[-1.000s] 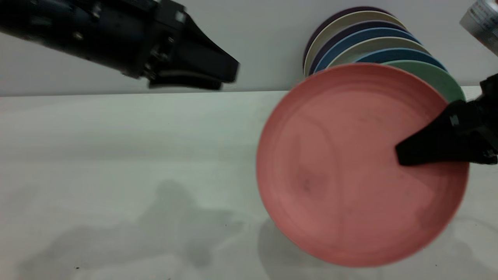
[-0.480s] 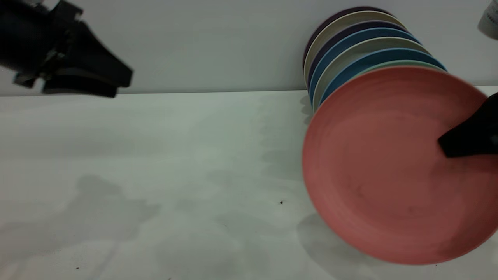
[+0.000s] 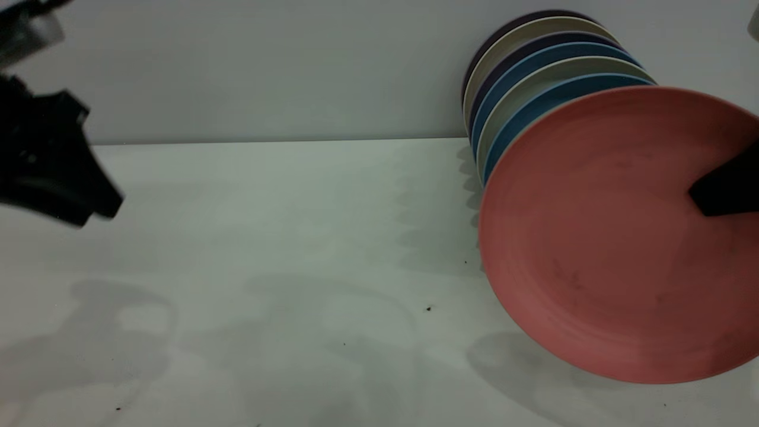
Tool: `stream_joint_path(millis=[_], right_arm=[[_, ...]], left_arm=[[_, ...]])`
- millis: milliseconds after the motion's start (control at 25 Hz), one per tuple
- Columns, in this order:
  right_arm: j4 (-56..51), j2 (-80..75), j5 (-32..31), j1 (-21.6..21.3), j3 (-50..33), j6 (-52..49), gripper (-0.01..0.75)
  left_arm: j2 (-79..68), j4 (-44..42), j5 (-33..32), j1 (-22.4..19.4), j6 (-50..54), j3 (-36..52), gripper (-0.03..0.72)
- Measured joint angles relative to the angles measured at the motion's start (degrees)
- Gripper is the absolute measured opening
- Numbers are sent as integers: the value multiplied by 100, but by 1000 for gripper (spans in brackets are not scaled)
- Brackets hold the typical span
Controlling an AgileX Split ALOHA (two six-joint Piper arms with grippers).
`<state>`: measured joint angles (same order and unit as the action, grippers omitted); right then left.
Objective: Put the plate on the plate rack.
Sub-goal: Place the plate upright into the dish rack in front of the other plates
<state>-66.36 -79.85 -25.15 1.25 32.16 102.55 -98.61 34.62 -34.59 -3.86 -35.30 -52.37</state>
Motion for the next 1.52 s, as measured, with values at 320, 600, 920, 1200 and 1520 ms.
stream_joint_path(millis=[320, 600, 920, 1200, 1520], right_arm=[[7, 6, 297, 0, 0, 791, 114], [7, 6, 571, 0, 259, 1412, 114], [479, 6, 505, 0, 887, 1903, 113], [1017, -35, 479, 0, 1238, 1903, 113], [1063, -152, 431, 0, 1468, 1903, 113]], left_arm=[[0, -2646, -373, 0, 2439, -5, 360], [0, -3462, -501, -5, 3403, -11, 360], [0, -3462, -536, -5, 3459, -11, 360], [0, -3462, -536, -5, 3461, -11, 360], [4, -3462, -536, -5, 3461, -11, 360]])
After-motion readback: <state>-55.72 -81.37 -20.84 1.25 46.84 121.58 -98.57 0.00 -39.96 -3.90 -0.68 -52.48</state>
